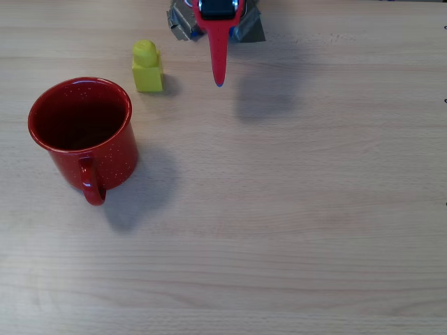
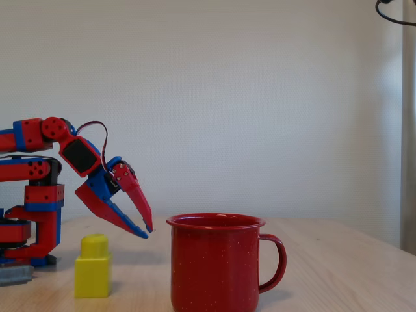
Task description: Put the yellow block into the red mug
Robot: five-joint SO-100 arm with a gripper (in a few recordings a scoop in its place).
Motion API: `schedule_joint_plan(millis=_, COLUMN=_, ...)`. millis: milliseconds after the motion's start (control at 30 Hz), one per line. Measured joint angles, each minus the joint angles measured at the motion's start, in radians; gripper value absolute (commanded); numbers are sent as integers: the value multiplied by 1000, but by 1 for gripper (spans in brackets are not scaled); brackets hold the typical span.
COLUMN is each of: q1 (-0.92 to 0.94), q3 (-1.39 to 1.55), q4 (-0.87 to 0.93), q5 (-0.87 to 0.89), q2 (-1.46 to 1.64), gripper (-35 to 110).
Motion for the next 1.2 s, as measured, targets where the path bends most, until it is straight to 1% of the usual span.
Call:
schedule_joint_plan(millis=200, q1=0, q3=-195, q4=-2, q5=0, q2=-167, gripper=0)
schedule_joint_plan(millis=300, q1=3, q3=-259, q4=-8, q5=-28, q2=-261, gripper=0)
schedule_joint_plan(millis=533, q1=61, q3=-430, q4=-8, q5=-44, q2=-445, gripper=0)
schedule_joint_plan(millis=700, q1=86, q3=-549, q4=52, q5=-77, q2=-569, gripper=0)
schedule_joint_plan(millis=833, q1=155, q3=-658, q4=104, q5=-115, q2=-660, gripper=0)
schedule_joint_plan(millis=900, q1=169, q3=-695, q4=123, q5=-186, q2=-678, gripper=0)
schedule_joint_plan(millis=1033, q1=285, q3=-723, q4=140, q5=-239, q2=-713, gripper=0)
schedule_joint_plan(millis=1100, q1=353, q3=-761, q4=186, q5=-255, q2=-747, gripper=0)
schedule_joint_plan(millis=1200, q1=428, q3=-828, q4=242, q5=-325, q2=-799, gripper=0)
